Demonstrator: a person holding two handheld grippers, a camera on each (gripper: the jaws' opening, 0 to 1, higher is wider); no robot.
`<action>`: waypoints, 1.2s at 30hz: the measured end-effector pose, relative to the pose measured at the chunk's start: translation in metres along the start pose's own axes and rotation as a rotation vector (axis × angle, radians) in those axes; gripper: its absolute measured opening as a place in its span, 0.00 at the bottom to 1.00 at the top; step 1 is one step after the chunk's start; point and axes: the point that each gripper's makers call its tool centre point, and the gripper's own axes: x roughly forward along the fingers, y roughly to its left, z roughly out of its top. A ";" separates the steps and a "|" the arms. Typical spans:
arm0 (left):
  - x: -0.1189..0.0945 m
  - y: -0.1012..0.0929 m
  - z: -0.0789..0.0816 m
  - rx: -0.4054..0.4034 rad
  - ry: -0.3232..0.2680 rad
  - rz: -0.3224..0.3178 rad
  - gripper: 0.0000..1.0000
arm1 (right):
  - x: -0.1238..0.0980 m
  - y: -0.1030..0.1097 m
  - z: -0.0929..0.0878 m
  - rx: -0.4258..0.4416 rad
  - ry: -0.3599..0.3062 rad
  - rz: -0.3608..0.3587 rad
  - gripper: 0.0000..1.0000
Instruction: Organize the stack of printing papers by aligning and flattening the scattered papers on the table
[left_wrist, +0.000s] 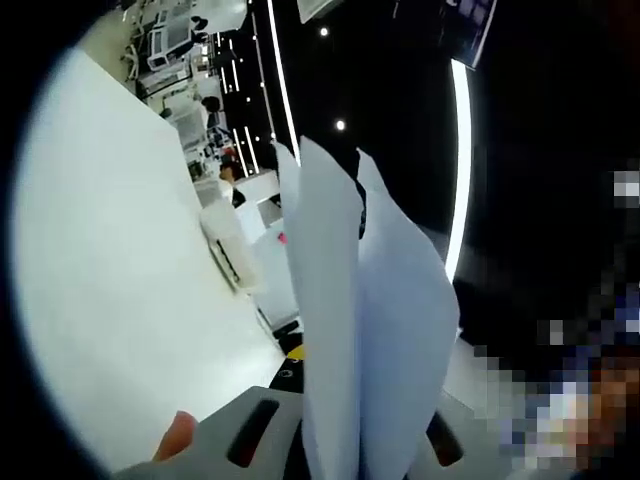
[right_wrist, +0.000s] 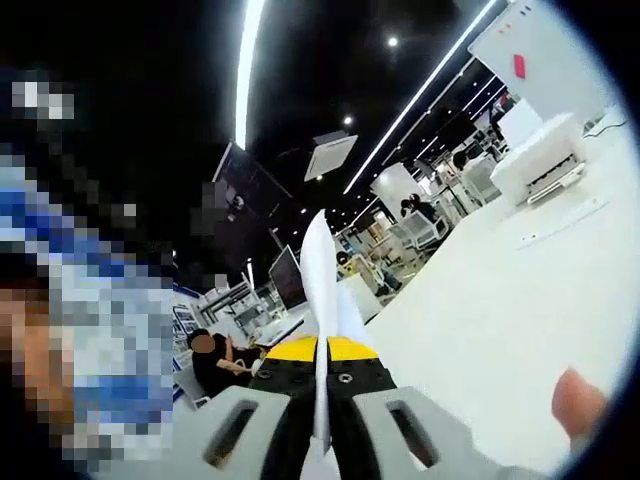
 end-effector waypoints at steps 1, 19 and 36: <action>0.000 0.000 0.000 -0.001 -0.001 0.001 0.06 | 0.000 -0.002 0.000 0.005 -0.001 -0.004 0.00; 0.004 -0.004 0.001 -0.038 -0.046 -0.036 0.13 | 0.003 -0.006 0.002 0.028 0.000 -0.004 0.00; 0.006 -0.002 0.003 -0.047 -0.053 -0.035 0.13 | 0.010 -0.016 -0.031 0.102 0.035 0.006 0.00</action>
